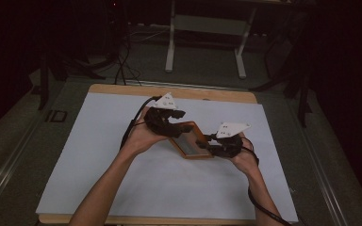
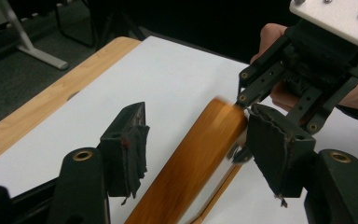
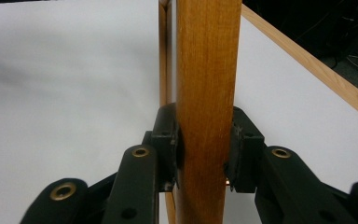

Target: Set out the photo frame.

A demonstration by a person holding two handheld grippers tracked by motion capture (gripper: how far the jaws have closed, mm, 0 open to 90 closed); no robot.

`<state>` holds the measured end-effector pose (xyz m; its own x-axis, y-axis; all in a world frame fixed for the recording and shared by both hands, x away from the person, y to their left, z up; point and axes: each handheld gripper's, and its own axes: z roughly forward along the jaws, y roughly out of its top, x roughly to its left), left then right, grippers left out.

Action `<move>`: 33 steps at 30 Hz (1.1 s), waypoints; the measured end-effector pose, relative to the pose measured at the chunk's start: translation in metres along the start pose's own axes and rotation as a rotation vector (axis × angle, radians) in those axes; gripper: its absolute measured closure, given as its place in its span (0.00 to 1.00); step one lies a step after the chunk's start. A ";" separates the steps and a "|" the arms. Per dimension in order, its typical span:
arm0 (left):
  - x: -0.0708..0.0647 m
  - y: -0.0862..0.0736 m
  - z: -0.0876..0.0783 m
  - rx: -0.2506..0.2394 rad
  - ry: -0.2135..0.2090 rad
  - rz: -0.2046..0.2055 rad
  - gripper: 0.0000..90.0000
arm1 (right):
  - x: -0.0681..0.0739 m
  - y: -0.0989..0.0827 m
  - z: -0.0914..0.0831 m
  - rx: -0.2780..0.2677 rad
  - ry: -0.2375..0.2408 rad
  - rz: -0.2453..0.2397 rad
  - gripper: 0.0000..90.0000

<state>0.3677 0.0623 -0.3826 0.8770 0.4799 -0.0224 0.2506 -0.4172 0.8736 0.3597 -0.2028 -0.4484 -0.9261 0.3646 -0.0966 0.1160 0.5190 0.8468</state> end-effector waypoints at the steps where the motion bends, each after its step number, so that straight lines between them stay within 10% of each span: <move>1: 0.002 -0.004 -0.001 -0.004 0.008 -0.007 0.43 | 0.000 -0.001 -0.001 0.001 -0.001 0.001 0.76; 19: 0.020 -0.065 0.005 -0.077 -0.016 -0.123 0.27 | -0.002 -0.016 -0.009 -0.016 -0.015 0.038 0.76; 33: 0.009 -0.076 0.045 -0.035 -0.018 -0.116 0.45 | -0.004 -0.027 -0.015 -0.018 -0.032 0.063 0.76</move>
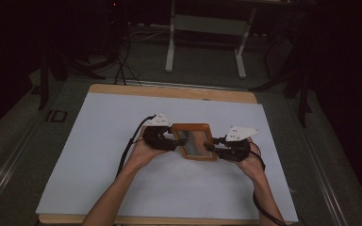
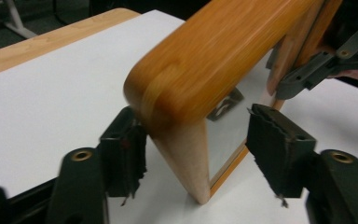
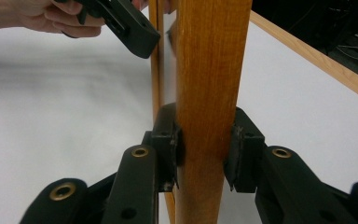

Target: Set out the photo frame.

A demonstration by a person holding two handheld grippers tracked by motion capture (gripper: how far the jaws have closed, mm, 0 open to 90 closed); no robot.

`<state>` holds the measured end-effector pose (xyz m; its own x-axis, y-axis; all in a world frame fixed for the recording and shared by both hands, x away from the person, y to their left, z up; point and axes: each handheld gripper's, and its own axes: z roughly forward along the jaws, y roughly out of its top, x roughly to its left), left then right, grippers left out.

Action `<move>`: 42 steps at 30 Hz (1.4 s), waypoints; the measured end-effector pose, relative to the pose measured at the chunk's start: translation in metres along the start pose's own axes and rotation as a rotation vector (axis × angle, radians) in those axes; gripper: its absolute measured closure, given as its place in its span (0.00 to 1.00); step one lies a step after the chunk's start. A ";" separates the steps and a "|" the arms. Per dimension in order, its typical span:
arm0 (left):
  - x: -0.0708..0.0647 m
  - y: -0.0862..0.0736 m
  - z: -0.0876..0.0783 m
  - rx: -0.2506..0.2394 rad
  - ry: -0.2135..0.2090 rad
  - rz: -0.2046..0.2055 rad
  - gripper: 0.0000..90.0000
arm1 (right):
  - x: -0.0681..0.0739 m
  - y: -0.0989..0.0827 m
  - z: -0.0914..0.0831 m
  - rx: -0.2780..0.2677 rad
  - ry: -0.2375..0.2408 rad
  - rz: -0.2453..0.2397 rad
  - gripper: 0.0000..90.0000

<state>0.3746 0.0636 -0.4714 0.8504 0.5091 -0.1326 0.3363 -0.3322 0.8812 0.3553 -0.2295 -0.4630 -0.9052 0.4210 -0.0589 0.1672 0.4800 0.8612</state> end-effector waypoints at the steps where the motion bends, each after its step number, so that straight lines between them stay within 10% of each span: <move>1: 0.000 0.000 0.001 0.004 -0.003 0.003 0.46 | 0.000 -0.001 0.000 0.001 -0.003 0.006 0.76; 42: -0.029 -0.001 0.039 0.074 0.042 0.142 0.64 | -0.014 -0.047 -0.011 -0.013 -0.042 0.188 0.68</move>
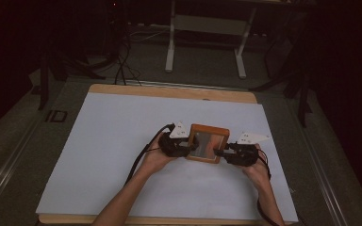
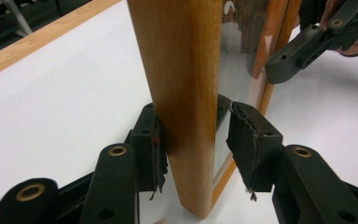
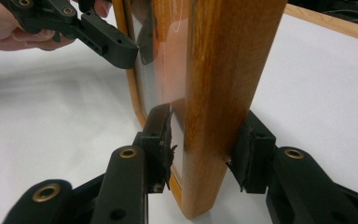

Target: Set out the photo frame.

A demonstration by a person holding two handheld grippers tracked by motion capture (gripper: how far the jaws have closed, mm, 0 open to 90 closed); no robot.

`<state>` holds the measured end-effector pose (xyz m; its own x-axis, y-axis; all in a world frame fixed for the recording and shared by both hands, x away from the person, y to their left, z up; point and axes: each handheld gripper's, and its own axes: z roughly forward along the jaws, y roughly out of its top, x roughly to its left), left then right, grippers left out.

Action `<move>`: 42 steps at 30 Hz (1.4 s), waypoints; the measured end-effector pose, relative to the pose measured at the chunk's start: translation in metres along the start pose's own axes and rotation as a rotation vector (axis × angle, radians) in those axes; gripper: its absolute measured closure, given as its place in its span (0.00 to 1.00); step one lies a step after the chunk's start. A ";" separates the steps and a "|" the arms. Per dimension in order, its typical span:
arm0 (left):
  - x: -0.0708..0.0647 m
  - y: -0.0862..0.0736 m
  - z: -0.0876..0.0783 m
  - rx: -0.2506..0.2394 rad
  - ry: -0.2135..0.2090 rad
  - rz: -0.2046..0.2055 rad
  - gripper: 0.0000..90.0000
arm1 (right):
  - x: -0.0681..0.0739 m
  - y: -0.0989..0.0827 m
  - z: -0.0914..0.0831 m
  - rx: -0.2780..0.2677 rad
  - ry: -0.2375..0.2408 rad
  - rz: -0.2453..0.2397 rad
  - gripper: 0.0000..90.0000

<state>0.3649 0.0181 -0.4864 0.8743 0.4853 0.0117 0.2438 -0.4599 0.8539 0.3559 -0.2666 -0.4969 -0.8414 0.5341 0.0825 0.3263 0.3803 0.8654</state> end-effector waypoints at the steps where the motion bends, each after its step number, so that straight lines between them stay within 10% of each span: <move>1: 0.002 -0.001 -0.001 -0.011 -0.015 -0.016 0.65 | 0.000 0.000 0.000 -0.006 0.004 0.010 0.68; 42: 0.021 -0.016 -0.049 -0.064 0.014 -0.138 0.68 | 0.009 0.030 0.031 -0.050 0.092 0.029 0.67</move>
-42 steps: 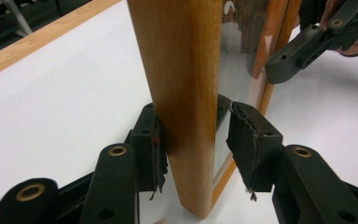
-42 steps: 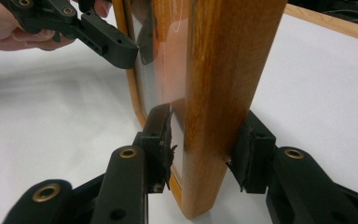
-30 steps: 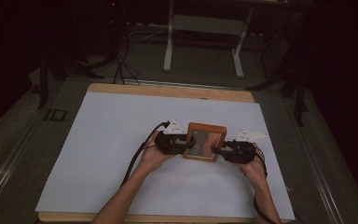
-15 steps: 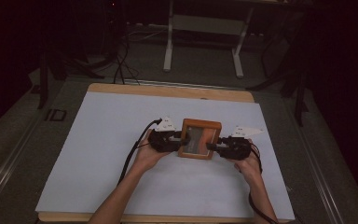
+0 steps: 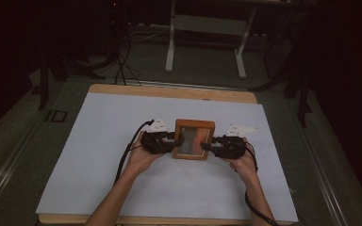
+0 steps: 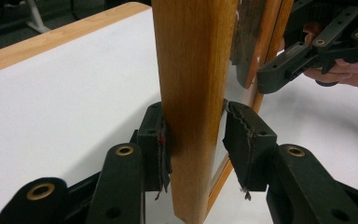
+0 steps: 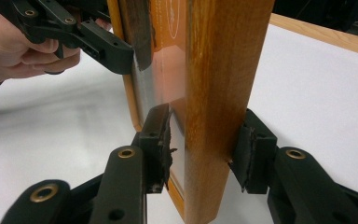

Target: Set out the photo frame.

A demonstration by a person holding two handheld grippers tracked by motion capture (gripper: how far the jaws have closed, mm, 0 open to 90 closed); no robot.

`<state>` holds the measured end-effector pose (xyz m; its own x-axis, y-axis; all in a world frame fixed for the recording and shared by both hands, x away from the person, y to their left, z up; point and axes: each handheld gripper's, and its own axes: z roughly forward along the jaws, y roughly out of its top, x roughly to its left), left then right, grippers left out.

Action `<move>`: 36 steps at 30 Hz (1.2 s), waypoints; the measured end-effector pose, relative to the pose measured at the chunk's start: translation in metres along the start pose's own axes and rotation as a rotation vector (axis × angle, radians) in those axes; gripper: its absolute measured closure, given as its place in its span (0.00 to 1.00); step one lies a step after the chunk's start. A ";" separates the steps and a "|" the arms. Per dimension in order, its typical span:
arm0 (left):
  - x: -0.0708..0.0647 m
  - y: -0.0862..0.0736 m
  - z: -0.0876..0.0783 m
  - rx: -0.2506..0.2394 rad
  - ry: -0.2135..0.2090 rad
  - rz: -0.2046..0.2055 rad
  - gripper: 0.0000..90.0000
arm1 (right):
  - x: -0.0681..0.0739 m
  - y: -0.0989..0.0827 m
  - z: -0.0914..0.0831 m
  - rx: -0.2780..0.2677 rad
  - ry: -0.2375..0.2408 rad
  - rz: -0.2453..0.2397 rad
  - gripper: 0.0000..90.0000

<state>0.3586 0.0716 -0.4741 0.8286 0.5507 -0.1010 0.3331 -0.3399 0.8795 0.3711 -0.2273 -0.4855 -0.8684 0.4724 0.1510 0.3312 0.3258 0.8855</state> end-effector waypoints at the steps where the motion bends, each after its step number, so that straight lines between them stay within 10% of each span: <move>1: 0.001 0.000 -0.001 0.000 0.003 0.000 0.68 | 0.000 0.001 0.002 0.000 0.002 -0.003 0.67; 36: 0.011 -0.012 -0.030 -0.015 0.025 -0.045 0.68 | 0.012 0.016 0.026 0.000 0.040 -0.013 0.67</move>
<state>0.3505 0.1044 -0.4715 0.8012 0.5842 -0.1292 0.3631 -0.3031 0.8811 0.3753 -0.1948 -0.4813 -0.8866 0.4352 0.1566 0.3196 0.3318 0.8876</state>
